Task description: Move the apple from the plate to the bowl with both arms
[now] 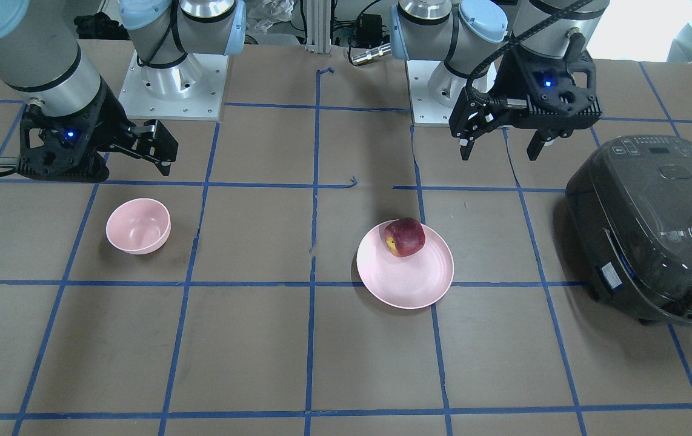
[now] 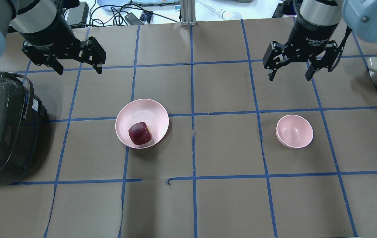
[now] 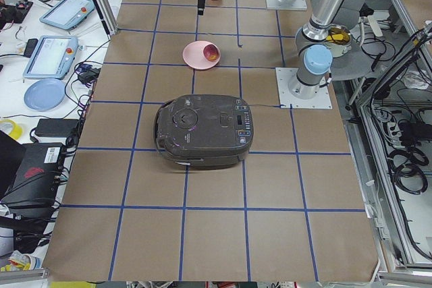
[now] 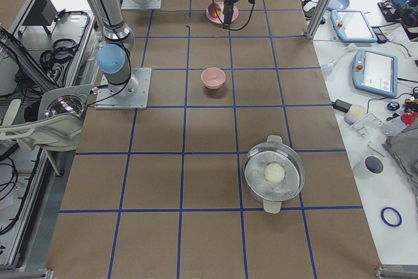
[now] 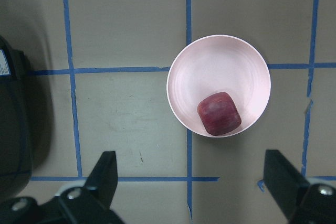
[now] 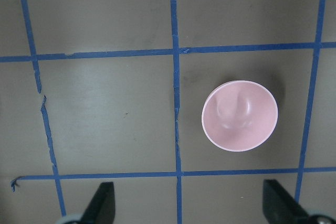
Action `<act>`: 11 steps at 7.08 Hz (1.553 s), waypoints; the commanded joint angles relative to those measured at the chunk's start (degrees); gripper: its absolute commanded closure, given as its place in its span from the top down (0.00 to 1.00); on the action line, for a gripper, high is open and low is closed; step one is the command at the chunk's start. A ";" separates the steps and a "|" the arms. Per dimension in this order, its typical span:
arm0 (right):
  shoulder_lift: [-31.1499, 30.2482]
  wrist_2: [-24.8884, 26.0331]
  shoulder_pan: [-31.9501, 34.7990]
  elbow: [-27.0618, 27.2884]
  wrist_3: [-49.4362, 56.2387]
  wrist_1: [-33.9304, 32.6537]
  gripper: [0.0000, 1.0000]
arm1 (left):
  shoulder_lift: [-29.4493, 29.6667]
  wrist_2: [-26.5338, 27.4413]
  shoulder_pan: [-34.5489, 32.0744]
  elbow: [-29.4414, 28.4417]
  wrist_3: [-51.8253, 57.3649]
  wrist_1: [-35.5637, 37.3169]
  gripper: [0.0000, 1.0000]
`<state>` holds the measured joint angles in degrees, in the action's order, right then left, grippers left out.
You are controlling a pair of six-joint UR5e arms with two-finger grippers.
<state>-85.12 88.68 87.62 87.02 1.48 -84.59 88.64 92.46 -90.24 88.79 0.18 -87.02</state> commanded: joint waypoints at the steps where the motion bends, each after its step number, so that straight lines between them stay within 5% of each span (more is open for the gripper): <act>1: 0.30 -0.26 -0.43 0.25 1.34 -0.49 1.00 | -0.04 -0.17 -0.02 0.16 -0.10 0.00 0.99; 3: -0.04 0.62 0.10 1.83 -4.99 0.03 1.00 | -0.04 -0.17 -0.02 0.33 -0.10 0.00 0.99; 11: -6.29 -0.16 1.86 2.10 -2.62 0.91 1.00 | 0.04 -0.53 -0.02 0.42 -1.06 0.27 1.00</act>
<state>-91.38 88.94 89.46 89.13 -1.92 -83.70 88.68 92.00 -90.26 89.19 -0.85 -86.72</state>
